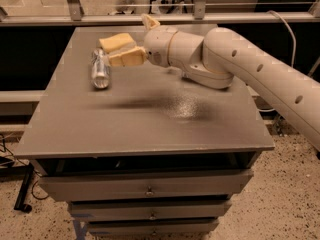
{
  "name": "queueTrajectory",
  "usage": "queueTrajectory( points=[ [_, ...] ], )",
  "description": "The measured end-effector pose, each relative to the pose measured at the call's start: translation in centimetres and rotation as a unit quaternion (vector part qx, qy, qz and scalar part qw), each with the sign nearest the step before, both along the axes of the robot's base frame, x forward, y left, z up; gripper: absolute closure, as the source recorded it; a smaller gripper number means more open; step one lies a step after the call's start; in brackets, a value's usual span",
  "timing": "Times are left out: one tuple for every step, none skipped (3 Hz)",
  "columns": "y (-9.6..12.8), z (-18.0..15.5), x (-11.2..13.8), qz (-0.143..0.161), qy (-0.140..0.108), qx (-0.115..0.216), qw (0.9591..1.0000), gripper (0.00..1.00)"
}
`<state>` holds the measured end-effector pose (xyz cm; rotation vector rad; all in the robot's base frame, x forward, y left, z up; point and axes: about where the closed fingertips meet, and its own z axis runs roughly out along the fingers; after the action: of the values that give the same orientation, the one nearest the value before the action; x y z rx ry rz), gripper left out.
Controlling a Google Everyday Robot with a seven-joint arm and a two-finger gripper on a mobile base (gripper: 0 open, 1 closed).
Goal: Knock redbull can over
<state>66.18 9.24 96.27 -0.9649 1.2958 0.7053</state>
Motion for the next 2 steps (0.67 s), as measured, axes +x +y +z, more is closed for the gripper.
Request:
queueTrajectory(
  points=[
    [-3.9, 0.5, -1.0, 0.000, -0.005, -0.025, 0.9997, 0.00],
    [-7.4, 1.5, -1.9, 0.016, -0.008, -0.058, 0.9981, 0.00]
  ],
)
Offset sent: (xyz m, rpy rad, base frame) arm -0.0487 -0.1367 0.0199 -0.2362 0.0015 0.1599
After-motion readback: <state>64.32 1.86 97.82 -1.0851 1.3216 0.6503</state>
